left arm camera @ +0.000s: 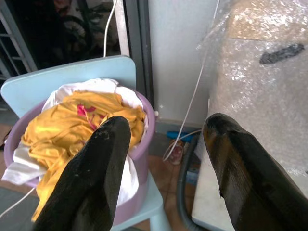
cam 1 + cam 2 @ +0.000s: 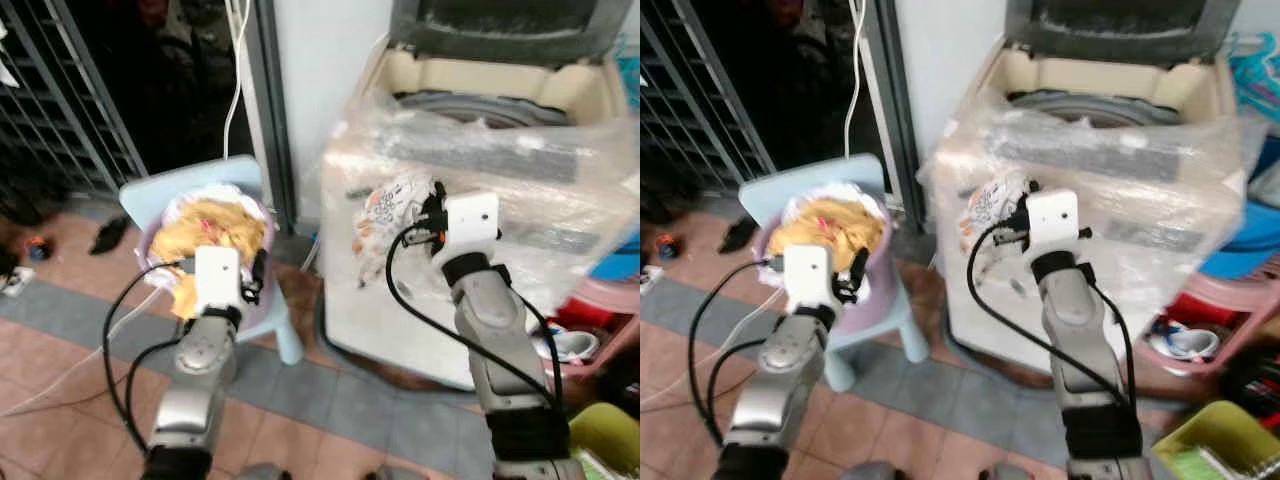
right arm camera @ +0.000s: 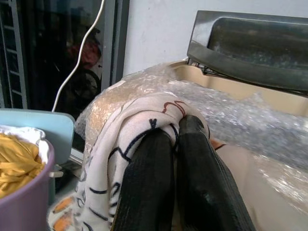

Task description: Clothes washing

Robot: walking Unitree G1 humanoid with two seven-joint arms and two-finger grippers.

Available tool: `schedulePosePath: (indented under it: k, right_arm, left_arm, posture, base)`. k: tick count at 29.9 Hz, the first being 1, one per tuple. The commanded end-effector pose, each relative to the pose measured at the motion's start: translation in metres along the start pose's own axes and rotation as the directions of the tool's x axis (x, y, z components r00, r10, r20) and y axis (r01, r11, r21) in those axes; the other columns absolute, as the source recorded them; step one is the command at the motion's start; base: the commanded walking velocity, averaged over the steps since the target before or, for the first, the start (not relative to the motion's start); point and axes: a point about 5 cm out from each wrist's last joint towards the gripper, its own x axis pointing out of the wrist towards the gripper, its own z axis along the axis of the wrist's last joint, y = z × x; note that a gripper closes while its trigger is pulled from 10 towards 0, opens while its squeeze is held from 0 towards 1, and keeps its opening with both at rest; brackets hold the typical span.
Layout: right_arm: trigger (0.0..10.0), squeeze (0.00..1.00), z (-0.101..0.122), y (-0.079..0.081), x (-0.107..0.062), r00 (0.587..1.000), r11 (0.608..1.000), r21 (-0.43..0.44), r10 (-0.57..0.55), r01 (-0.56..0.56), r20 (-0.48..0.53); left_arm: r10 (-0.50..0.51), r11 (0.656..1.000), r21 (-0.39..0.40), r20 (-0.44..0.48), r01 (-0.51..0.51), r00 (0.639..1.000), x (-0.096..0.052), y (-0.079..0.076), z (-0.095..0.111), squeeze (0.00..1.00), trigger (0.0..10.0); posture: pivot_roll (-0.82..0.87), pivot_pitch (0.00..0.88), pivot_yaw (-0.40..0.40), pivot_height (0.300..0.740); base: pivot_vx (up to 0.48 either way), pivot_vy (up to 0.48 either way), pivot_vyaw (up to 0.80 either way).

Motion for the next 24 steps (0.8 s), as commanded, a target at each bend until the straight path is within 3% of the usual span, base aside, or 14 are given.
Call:
schedulePosePath:
  k: [1, 10, 12, 18, 20, 24]
  right_arm:
    - [10.0, 0.00, 0.006, 0.001, 0.006, 1.000, 1.000, 0.005, -0.001, 0.001, 0.029]
    - [10.0, 0.00, 0.012, 0.001, 0.011, 0.999, 1.000, 0.003, 0.002, -0.002, 0.051]
    - [10.0, 0.00, 0.019, -0.001, 0.012, 0.997, 1.000, -0.009, 0.011, -0.010, 0.073]
    - [10.0, 0.00, 0.024, -0.001, 0.015, 0.996, 0.999, -0.027, 0.019, -0.017, 0.092]
    - [10.0, 0.00, 0.031, -0.001, 0.024, 0.991, 0.998, -0.051, 0.053, -0.047, 0.127]
    - [10.0, 0.00, 0.044, -0.005, 0.037, 0.982, 0.994, -0.086, 0.075, -0.061, 0.171]
  left_arm:
    - [0.007, 1.000, -0.013, 0.016, -0.007, 1.000, 0.002, 0.004, 0.004, 0.00, 10.0]
    - [0.010, 1.000, -0.009, 0.037, -0.010, 0.999, 0.003, 0.004, 0.012, 0.00, 10.0]
    - [0.016, 1.000, -0.012, 0.058, -0.015, 0.998, 0.001, 0.003, 0.019, 0.00, 10.0]
    - [0.018, 1.000, -0.025, 0.061, -0.016, 0.998, -0.004, 0.003, 0.018, 0.00, 10.0]
    - [0.009, 0.999, -0.036, 0.028, -0.008, 1.000, -0.002, 0.003, 0.009, 0.00, 10.0]
    - [0.014, 0.999, -0.038, 0.030, -0.013, 0.999, 0.003, 0.005, 0.010, 0.00, 10.0]
  posture:
    - [-0.02, 0.026, 0.066, 0.740]
    - [-0.02, 0.060, 0.065, 0.740]
    - [-0.02, 0.107, 0.062, 0.740]
    - [-0.03, 0.097, 0.064, 0.740]
    - [-0.02, 0.078, 0.053, 0.740]
    - [-0.02, 0.074, 0.051, 0.740]
  base:
    - [0.000, 0.000, -0.64]
    - [0.249, 0.000, -0.07]
    - [0.397, 0.000, 0.00]
    - [0.448, 0.000, 0.00]
    - [0.433, 0.000, 0.00]
    - [0.431, 0.000, 0.00]
